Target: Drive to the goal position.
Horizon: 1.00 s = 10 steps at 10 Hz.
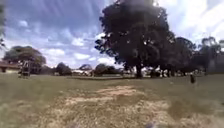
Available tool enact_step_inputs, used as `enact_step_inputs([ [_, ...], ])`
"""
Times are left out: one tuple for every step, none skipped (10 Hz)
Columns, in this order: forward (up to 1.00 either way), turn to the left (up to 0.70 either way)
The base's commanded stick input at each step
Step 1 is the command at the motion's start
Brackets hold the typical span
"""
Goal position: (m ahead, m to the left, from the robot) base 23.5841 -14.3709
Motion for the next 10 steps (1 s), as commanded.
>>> enact_step_inputs([
  [0.70,0.00],
  [0.70,0.00],
  [0.70,0.00],
  [0.70,0.00],
  [0.70,0.00],
  [0.70,0.00],
  [0.70,0.00],
  [0.70,0.00],
  [0.70,0.00],
  [0.70,0.00],
])
